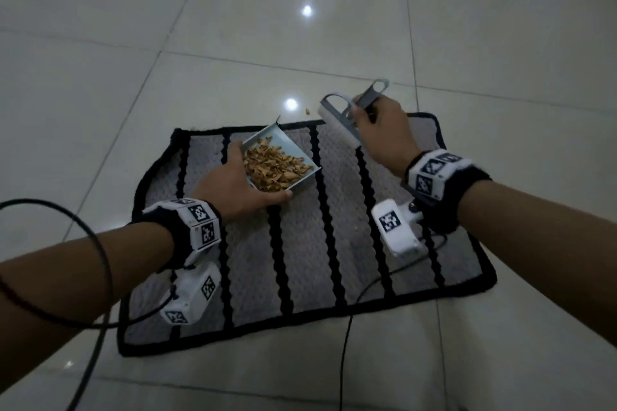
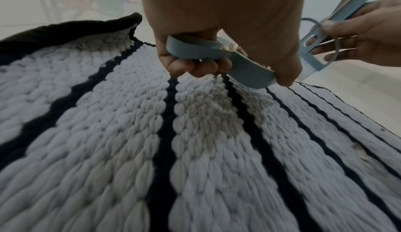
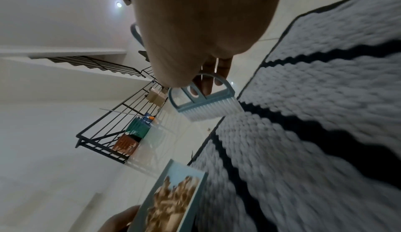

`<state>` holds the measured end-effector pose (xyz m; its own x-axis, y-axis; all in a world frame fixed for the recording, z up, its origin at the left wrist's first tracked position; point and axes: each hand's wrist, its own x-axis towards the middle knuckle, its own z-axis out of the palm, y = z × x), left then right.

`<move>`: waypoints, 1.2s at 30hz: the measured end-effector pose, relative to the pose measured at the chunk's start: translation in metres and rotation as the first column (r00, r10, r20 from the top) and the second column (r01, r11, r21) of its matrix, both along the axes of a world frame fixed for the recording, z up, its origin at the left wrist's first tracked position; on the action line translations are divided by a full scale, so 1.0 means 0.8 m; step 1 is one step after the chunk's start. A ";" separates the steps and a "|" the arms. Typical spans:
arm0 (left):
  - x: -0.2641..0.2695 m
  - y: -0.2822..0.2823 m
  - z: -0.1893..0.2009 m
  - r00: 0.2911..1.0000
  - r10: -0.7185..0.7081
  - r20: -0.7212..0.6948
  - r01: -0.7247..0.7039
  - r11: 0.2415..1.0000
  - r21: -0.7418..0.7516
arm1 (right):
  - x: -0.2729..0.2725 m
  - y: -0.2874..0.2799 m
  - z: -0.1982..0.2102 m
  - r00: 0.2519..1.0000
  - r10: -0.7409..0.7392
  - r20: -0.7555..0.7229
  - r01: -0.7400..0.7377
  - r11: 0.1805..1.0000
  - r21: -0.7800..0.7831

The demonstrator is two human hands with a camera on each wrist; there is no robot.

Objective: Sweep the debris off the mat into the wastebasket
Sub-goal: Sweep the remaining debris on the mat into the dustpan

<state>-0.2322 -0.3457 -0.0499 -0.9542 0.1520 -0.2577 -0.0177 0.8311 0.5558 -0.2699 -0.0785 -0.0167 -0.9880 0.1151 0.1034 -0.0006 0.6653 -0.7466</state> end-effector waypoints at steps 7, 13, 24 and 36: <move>-0.025 0.012 -0.018 0.998 -0.002 0.066 0.006 0.998 -0.060 | -0.107 -0.018 0.003 0.998 0.012 0.058 -0.024 0.976 0.218; -0.026 0.018 -0.031 0.995 -0.007 0.104 0.011 0.999 -0.036 | -0.117 -0.024 -0.016 0.980 0.113 0.161 -0.154 0.950 0.270; -0.024 0.021 -0.029 0.997 -0.001 0.082 0.006 0.998 -0.066 | -0.103 -0.011 -0.010 0.988 0.126 0.088 -0.140 0.974 0.178; -0.021 0.019 -0.027 0.995 -0.015 0.102 0.022 0.997 -0.077 | -0.111 -0.020 -0.007 0.994 0.057 0.091 -0.081 0.955 0.285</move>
